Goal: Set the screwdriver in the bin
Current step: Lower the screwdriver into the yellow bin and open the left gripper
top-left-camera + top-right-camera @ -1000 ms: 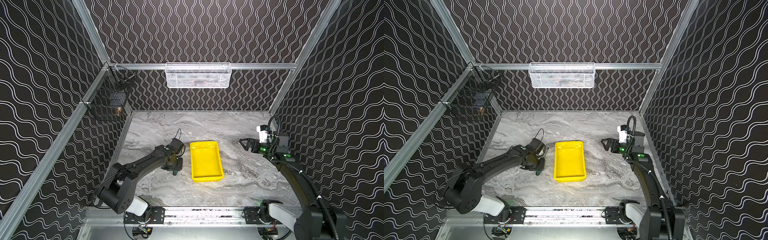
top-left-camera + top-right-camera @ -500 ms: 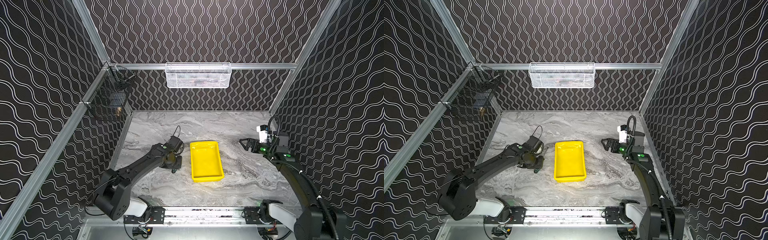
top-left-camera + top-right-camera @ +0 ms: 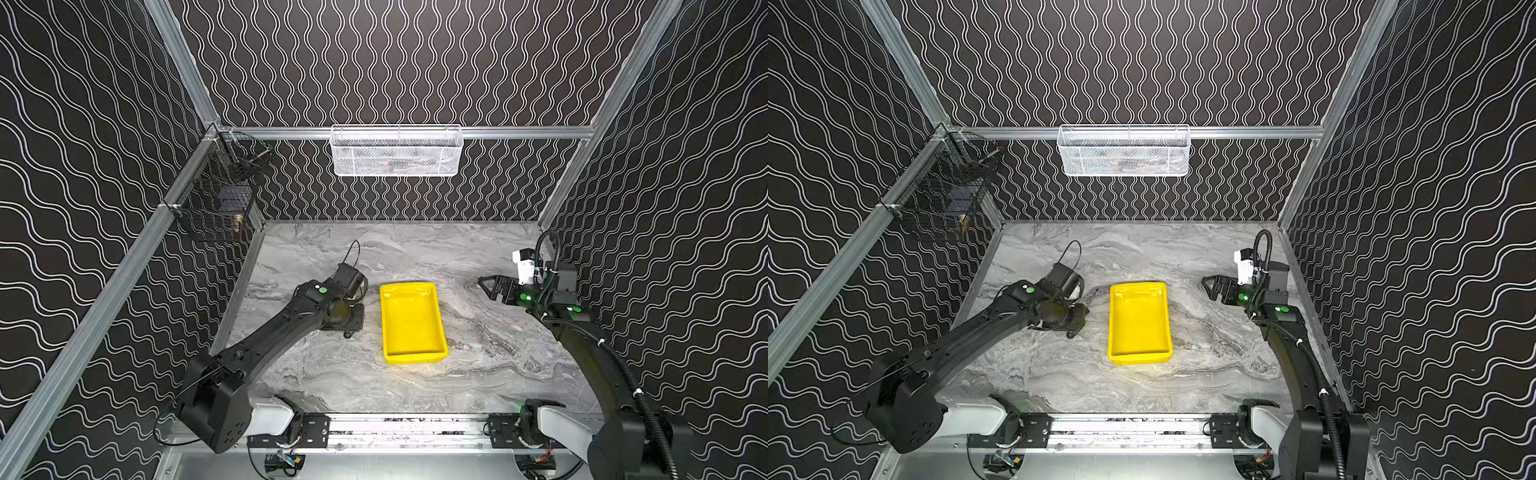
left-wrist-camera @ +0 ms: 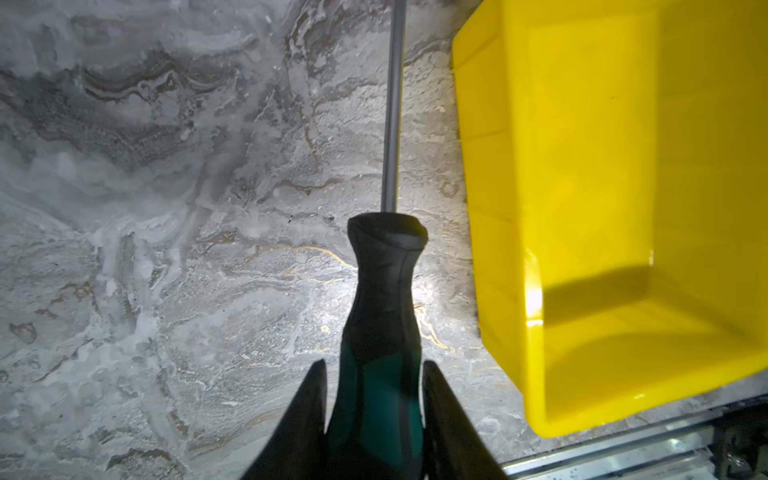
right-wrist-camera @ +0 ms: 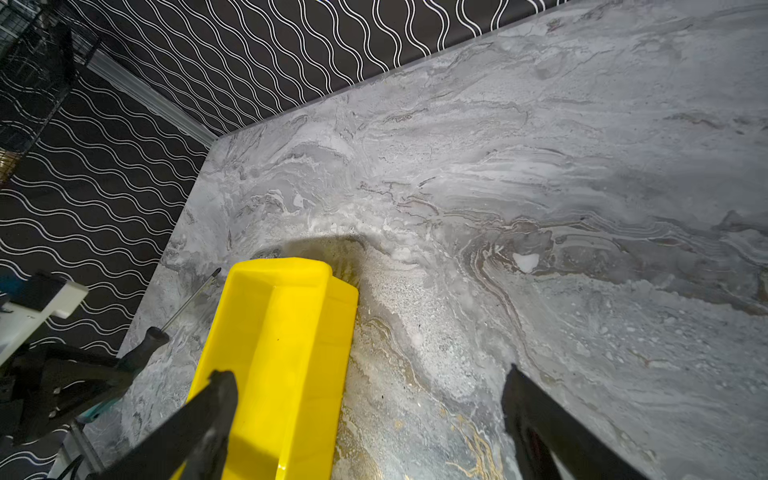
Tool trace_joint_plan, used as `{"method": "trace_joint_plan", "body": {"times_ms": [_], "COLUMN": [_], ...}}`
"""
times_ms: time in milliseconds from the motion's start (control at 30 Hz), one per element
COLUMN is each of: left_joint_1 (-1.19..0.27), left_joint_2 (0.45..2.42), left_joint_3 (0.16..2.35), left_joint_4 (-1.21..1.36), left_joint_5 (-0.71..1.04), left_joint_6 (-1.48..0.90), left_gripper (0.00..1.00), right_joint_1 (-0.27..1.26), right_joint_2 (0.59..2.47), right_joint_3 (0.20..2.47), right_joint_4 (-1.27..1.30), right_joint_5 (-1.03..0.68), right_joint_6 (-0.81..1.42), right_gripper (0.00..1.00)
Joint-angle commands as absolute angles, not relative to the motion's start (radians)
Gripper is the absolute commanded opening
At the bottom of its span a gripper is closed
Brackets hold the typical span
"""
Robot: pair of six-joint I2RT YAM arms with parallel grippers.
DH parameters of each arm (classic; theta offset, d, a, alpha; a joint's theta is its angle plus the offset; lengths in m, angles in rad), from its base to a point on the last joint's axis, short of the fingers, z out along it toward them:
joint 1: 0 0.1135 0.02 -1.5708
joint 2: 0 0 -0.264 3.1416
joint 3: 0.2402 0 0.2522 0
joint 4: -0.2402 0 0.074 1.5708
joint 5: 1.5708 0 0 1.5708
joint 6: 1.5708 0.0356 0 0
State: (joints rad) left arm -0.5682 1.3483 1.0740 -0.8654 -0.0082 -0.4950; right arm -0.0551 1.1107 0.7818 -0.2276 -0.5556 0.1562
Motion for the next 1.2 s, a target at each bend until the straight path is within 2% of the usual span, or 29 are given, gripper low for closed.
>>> {"method": "trace_joint_plan", "body": {"times_ms": [0, 467, 1167], "left_joint_1": [-0.579, -0.737, -0.924], "left_joint_2": [1.356, 1.456, 1.612], "left_joint_3": [1.115, 1.267, 1.241], "left_joint_4": [-0.885, -0.884, -0.695], "left_joint_5": [-0.023, -0.068, -0.040], "left_joint_6": [-0.497, -0.512, -0.619], "left_gripper": [0.00, 0.00, 0.00], "right_joint_1": [-0.055, -0.054, -0.055], "right_joint_2": [1.115, 1.111, 1.097], "right_joint_3": [0.784, 0.791, 0.778], "right_joint_4": [-0.187, -0.189, -0.188], "right_joint_5": [-0.576, -0.594, -0.594], "right_joint_6": [0.158, 0.158, 0.159], "right_gripper": [0.99, 0.99, 1.00]}}
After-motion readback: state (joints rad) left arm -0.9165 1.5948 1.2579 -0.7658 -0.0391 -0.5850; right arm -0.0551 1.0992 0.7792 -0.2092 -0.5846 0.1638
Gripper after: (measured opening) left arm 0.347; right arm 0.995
